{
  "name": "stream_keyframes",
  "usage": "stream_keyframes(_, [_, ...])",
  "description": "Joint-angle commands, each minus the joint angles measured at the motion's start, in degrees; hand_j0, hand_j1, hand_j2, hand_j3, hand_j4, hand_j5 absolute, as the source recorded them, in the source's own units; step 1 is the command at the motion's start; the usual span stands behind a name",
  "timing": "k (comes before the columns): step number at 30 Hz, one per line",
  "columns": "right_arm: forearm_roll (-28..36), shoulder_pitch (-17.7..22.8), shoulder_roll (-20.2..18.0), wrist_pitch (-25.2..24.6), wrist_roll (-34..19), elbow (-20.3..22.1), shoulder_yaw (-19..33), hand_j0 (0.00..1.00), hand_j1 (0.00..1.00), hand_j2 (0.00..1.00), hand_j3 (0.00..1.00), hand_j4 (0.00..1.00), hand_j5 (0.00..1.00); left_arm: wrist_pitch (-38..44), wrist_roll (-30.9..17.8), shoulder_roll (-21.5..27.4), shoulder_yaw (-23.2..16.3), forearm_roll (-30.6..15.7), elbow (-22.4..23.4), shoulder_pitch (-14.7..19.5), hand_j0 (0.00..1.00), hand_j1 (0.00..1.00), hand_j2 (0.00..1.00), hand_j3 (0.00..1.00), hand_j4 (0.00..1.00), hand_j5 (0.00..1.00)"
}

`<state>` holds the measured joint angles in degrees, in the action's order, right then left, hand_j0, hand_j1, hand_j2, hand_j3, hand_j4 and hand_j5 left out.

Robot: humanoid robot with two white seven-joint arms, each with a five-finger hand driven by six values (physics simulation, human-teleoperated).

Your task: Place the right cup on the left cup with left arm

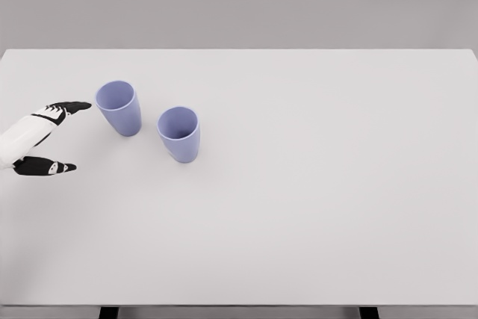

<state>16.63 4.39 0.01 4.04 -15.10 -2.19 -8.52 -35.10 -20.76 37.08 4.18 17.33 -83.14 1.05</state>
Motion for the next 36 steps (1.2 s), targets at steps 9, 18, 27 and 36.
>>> stream_keyframes(9, [-0.02, 0.00, -0.01, 0.00, -0.02, -0.01, -0.01, 1.00, 1.00, 1.00, 1.00, 1.00, 1.00, 0.10, 0.02, 0.10, 0.56, -0.71, -0.01, 0.18, 1.00, 1.00, 1.00, 1.00, 1.00, 1.00])
stream_keyframes(18, [-0.02, 0.00, -0.01, 0.00, -0.02, -0.01, -0.01, 1.00, 1.00, 1.00, 1.00, 1.00, 1.00, 0.10, 0.81, -0.08, -0.14, -9.85, -4.22, -0.97, 1.00, 1.00, 1.00, 1.00, 1.00, 1.00])
stream_keyframes(27, [-0.02, 0.00, -0.01, 0.00, -0.02, -0.01, -0.01, 1.00, 1.00, 1.00, 1.00, 1.00, 1.00, 0.10, 0.81, 1.59, -0.67, -25.23, -12.93, -5.89, 1.00, 1.00, 1.00, 1.00, 1.00, 1.00])
stream_keyframes(36, [-0.02, 0.00, -0.01, 0.00, -0.02, -0.01, -0.01, 1.00, 1.00, 1.00, 1.00, 1.00, 1.00, 0.10, 0.73, 1.50, -3.22, -34.99, -18.82, -10.28, 1.00, 1.00, 1.00, 1.00, 1.00, 1.00])
